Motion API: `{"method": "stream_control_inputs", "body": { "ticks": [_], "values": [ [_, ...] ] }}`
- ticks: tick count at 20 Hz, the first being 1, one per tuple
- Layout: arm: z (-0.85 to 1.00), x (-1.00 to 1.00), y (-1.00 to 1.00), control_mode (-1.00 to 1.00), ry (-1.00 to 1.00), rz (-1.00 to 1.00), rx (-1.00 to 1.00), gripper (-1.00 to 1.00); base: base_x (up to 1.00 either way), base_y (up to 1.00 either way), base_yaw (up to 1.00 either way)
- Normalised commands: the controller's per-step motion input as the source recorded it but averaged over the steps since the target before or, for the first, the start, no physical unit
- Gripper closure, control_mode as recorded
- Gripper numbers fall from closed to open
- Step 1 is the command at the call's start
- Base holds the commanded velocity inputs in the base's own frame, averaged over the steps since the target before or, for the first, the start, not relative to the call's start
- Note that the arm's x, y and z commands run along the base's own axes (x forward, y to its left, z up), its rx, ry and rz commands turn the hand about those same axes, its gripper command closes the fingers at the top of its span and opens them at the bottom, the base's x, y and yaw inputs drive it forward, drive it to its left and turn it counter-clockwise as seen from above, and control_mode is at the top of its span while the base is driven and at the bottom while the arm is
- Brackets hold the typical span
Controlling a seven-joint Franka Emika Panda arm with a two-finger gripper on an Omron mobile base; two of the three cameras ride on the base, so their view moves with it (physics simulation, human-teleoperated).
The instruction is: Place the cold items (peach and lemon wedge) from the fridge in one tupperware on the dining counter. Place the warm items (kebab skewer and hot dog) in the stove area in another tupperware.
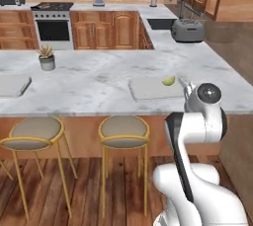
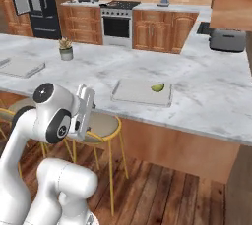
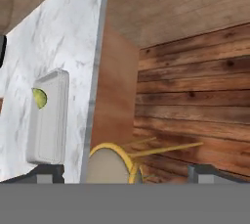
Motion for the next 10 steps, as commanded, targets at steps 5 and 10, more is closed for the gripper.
{"method": "stream_control_inputs", "body": {
  "ticks": [5, 10],
  "values": [
    [0.0, 0.0, 0.0, 1.0, 0.0, 0.0, 0.0, -1.0, 0.0, 1.0, -0.11],
    [0.0, 0.0, 0.0, 1.0, 0.0, 0.0, 0.0, -1.0, -0.15, 1.0, 0.01]
  ]
}}
